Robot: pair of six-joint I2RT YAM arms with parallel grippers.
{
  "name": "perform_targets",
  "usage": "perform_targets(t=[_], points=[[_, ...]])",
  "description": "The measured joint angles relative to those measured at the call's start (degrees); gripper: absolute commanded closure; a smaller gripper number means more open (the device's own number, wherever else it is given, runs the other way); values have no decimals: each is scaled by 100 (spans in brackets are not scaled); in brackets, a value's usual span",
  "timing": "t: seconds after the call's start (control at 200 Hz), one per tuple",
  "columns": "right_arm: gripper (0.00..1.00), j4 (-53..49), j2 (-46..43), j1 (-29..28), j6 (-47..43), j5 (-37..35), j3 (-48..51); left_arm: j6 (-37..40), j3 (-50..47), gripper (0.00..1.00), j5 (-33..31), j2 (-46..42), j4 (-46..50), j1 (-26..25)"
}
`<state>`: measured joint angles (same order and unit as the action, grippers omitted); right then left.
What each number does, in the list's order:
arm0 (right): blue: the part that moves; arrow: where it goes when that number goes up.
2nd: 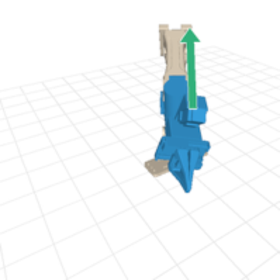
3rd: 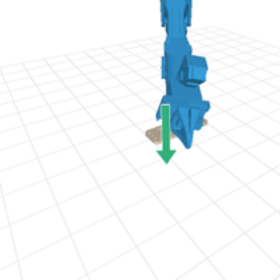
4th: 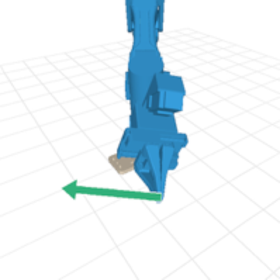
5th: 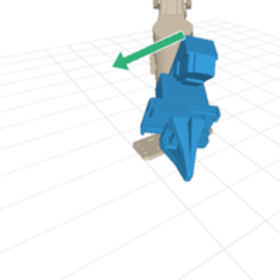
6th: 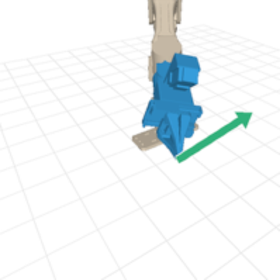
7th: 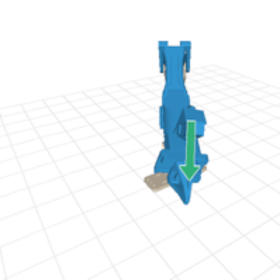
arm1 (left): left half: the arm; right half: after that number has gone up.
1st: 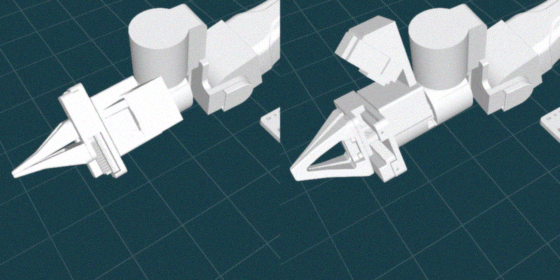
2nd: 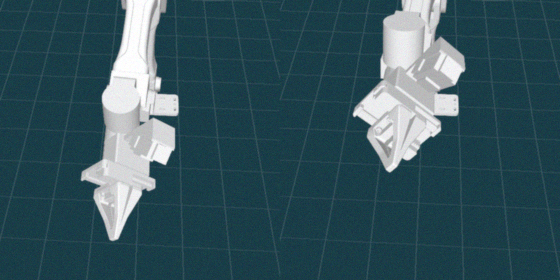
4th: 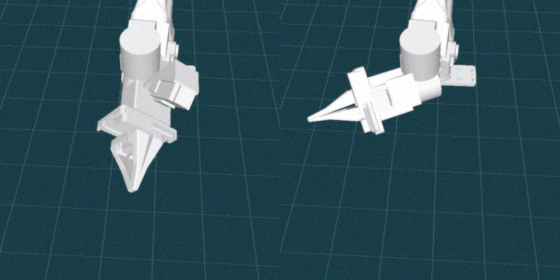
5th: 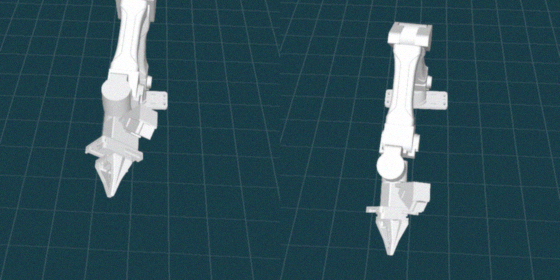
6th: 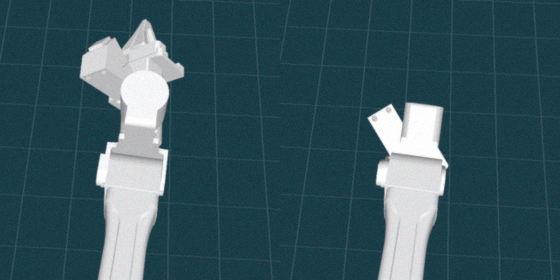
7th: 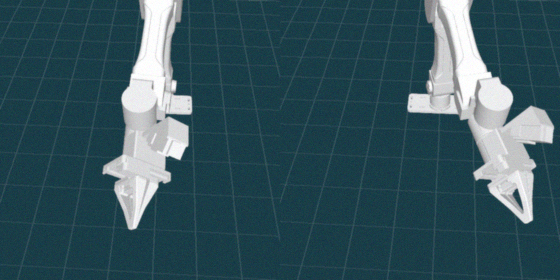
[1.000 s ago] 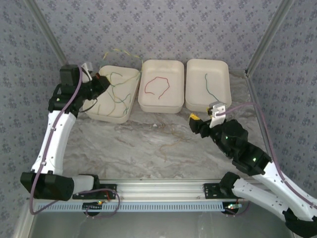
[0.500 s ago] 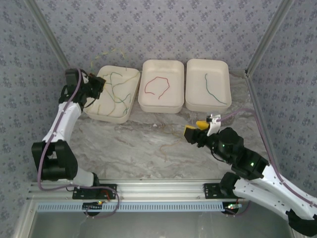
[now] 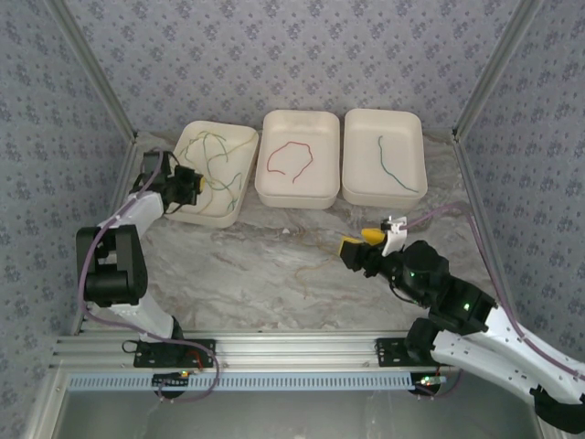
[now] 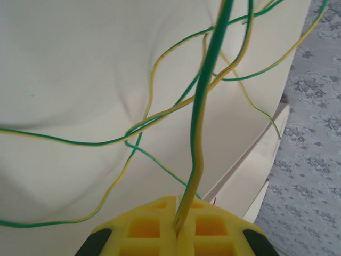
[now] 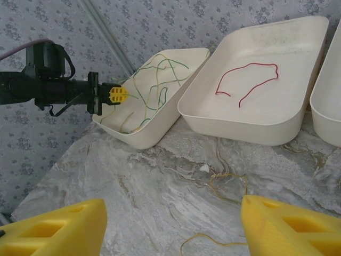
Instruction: Untangle the cables
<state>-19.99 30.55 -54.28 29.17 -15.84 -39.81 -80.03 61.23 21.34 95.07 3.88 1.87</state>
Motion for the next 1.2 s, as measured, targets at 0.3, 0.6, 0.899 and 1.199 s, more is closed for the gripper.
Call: perform_targets(t=[0.3,0.6,0.899,1.199], points=[[31,-17,9,-42,24,-52,68,-339,-201,36,125,107,-249,0],[29,-133,619,-46,356,-424,66,-175,-199,13,195,-566,57,-81],[40,-706,2448,472,846,-490,-122,719,2,39,-485,-2229,1126,-852],[49,-1320,2643,1915,2341,319,-52,2055,-673,59,-2055,-2734,2092,-4146]])
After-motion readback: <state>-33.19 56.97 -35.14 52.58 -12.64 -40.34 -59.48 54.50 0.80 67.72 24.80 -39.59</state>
